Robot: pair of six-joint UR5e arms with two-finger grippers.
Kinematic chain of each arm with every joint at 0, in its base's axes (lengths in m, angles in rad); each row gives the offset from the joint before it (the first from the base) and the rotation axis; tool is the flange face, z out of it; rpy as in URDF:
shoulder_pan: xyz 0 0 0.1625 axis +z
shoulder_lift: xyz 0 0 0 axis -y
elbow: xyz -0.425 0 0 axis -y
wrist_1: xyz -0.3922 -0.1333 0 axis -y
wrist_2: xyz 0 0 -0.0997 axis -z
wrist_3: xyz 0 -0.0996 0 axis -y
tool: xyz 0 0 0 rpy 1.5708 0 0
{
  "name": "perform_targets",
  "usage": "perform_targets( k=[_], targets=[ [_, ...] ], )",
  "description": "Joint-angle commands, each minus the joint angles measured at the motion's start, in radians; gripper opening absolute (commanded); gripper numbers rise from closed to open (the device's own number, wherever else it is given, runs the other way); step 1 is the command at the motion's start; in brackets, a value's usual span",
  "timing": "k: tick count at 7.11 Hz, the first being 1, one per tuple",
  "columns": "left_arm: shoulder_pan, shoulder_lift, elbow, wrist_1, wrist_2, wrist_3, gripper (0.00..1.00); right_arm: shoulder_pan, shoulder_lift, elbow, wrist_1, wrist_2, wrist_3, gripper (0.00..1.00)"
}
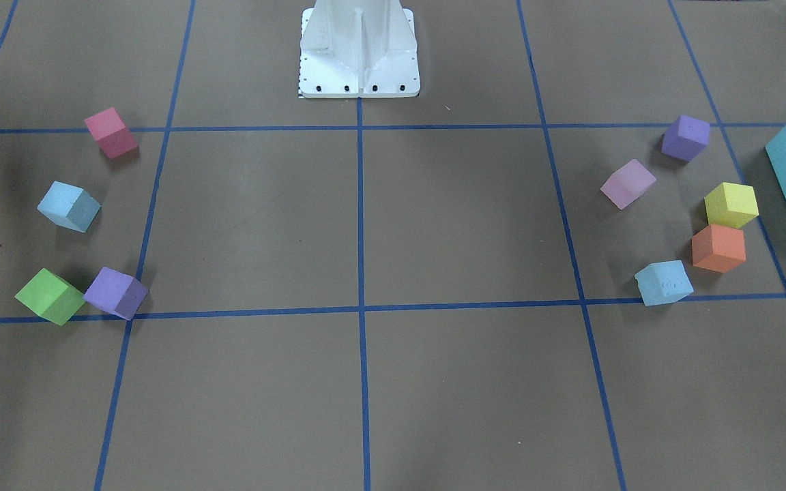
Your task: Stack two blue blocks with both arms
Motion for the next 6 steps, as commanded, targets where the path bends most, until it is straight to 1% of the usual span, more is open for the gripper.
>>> perform_targets(
  k=[1,2,3,4,5,6],
  targets=[
    [0.080,-0.056,-0.003,-0.004,-0.001,-0.183,1.00,-0.146,0.009,0.005,0.187,-0.034,0.363,1.00],
    [0.091,-0.062,-0.003,-0.010,-0.003,-0.208,1.00,-0.217,0.009,0.006,0.239,-0.088,0.478,1.00],
    [0.109,-0.067,-0.002,-0.012,-0.001,-0.236,1.00,-0.237,0.000,0.005,0.247,-0.111,0.519,1.00],
    [0.126,-0.067,-0.002,-0.012,-0.001,-0.262,1.00,-0.239,-0.019,0.003,0.249,-0.113,0.548,1.00],
    [0.142,-0.067,-0.003,-0.018,0.000,-0.286,1.00,-0.239,-0.043,-0.009,0.281,-0.127,0.547,1.00],
    [0.154,-0.067,0.000,-0.047,0.002,-0.324,1.00,-0.254,-0.069,-0.042,0.359,-0.155,0.561,1.00]
  ],
)
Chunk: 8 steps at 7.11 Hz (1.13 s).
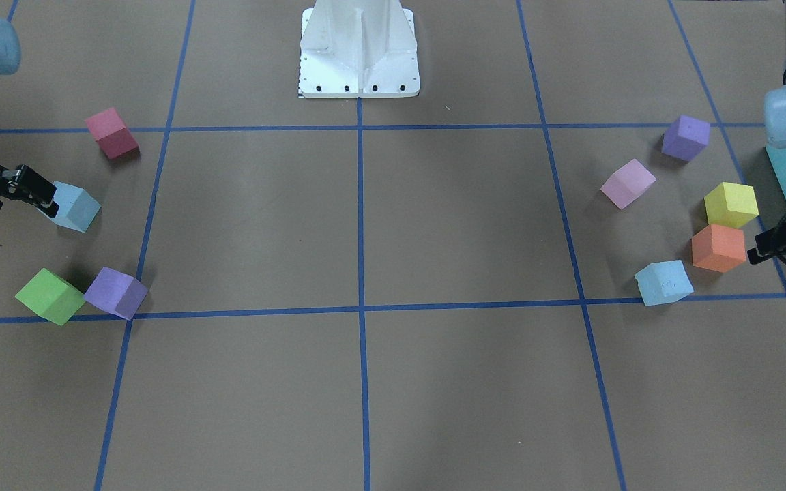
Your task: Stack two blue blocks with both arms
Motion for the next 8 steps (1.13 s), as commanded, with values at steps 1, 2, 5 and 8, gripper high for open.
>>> perform_targets(
  k=[1,2,5,8],
  targets=[
    [0.033,0.001,0.002,-0.031,0.002,-0.071,1.00,-0.043,-0.034,-0.057,0.140,-0.053,0.099,0.99],
    [0.046,0.001,0.000,-0.033,0.003,-0.099,1.00,-0.079,-0.040,-0.057,0.186,-0.088,0.161,0.99],
    [0.073,0.015,0.005,-0.106,0.005,-0.221,1.00,-0.091,-0.050,-0.059,0.196,-0.093,0.167,0.99],
    [0.099,0.036,0.016,-0.169,0.005,-0.252,0.99,-0.103,-0.093,-0.056,0.257,-0.113,0.250,0.99]
  ],
)
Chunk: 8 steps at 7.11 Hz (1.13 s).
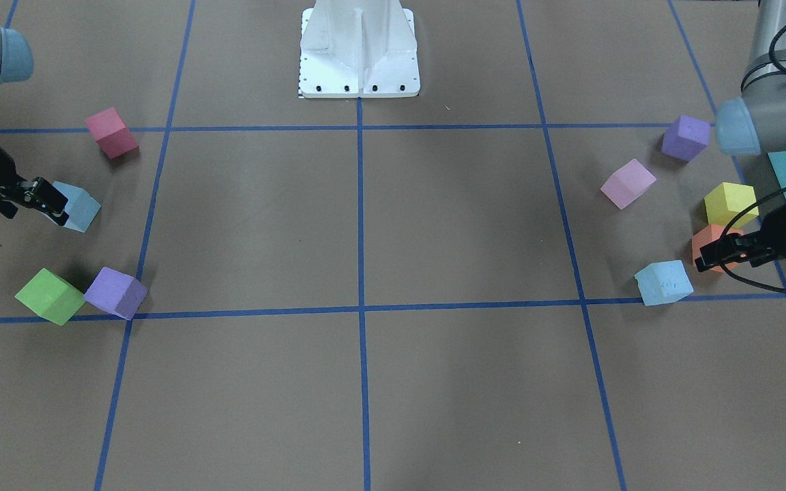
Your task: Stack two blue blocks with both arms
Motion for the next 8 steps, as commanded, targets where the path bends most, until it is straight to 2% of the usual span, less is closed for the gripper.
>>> perform_targets(
  k=[1,3,8],
  targets=[
    [0.005,0.008,-0.001,-0.011,0.000,-0.008,0.99,-0.053,-0.036,-0.001,0.070,-0.037,0.070,0.99],
    [0.005,0.010,-0.002,-0.011,0.002,-0.008,0.99,-0.098,-0.038,-0.001,0.088,-0.074,0.110,0.99],
    [0.005,0.014,-0.007,-0.011,0.002,-0.019,0.99,-0.109,-0.057,0.002,0.122,-0.067,0.091,0.98]
  ],
)
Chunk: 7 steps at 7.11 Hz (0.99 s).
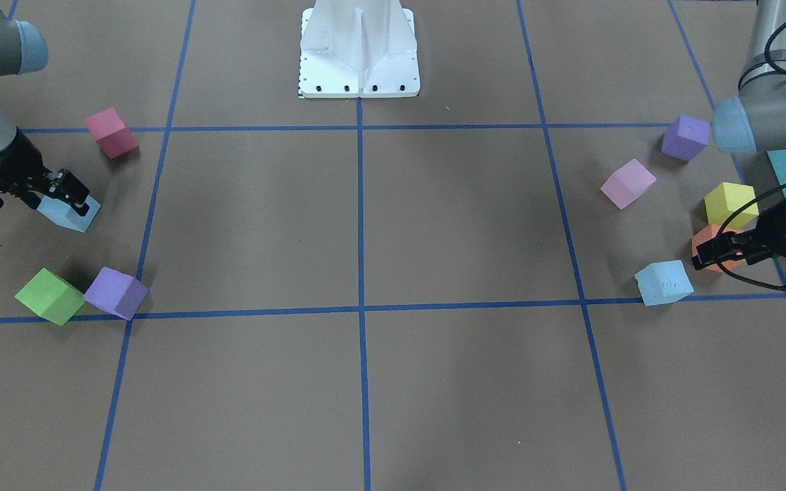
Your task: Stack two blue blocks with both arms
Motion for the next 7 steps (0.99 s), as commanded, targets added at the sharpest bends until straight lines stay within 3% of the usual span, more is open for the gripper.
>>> perform_targets(
  k=[1,3,7],
  targets=[
    [0.000,0.008,0.000,-0.002,0.000,0.001,0.99,0.000,-0.018,0.003,0.019,0.008,-0.015,0.98],
    [0.000,0.009,0.000,-0.008,0.000,0.001,0.99,0.000,-0.062,-0.002,0.057,0.008,-0.075,0.98],
    [0.000,0.009,0.001,-0.011,0.000,0.001,0.99,-0.008,-0.015,-0.027,0.048,-0.003,-0.050,0.96]
  ],
)
